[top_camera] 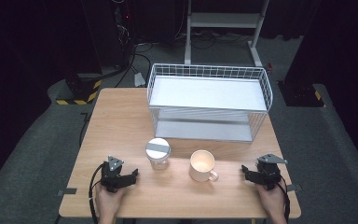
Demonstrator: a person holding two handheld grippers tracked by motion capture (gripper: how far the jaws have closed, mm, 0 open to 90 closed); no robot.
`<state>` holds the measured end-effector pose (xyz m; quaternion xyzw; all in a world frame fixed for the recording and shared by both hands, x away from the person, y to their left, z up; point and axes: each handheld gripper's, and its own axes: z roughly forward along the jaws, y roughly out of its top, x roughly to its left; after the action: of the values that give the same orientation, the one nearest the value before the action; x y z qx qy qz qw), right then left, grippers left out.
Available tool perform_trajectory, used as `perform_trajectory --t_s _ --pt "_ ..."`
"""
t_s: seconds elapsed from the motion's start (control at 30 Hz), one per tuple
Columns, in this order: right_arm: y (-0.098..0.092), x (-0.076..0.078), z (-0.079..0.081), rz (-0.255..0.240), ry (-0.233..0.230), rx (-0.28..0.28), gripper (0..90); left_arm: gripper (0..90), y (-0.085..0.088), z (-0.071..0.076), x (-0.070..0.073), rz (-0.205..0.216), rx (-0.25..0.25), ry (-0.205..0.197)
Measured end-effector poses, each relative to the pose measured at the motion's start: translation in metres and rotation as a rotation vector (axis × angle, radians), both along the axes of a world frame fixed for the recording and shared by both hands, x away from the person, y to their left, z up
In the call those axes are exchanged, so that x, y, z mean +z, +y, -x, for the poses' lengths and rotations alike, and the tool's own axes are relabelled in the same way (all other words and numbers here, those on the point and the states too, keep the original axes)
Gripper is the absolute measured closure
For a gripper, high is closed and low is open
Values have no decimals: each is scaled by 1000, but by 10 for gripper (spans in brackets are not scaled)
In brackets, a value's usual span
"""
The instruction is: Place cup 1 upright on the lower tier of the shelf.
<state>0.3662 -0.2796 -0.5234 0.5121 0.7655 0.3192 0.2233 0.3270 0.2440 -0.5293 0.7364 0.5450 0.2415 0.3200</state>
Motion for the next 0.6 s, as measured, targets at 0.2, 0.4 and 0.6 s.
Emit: perform_trajectory --t_s 0.2,0.4,0.6 --pt "0 0 0 0 0 0 234 153 0 0 0 6 6 -1" --pt "0 0 0 0 0 -1 234 154 -1 0 0 1 12 2" --pt "0 0 0 0 0 -1 235 151 -1 0 0 2 12 3"
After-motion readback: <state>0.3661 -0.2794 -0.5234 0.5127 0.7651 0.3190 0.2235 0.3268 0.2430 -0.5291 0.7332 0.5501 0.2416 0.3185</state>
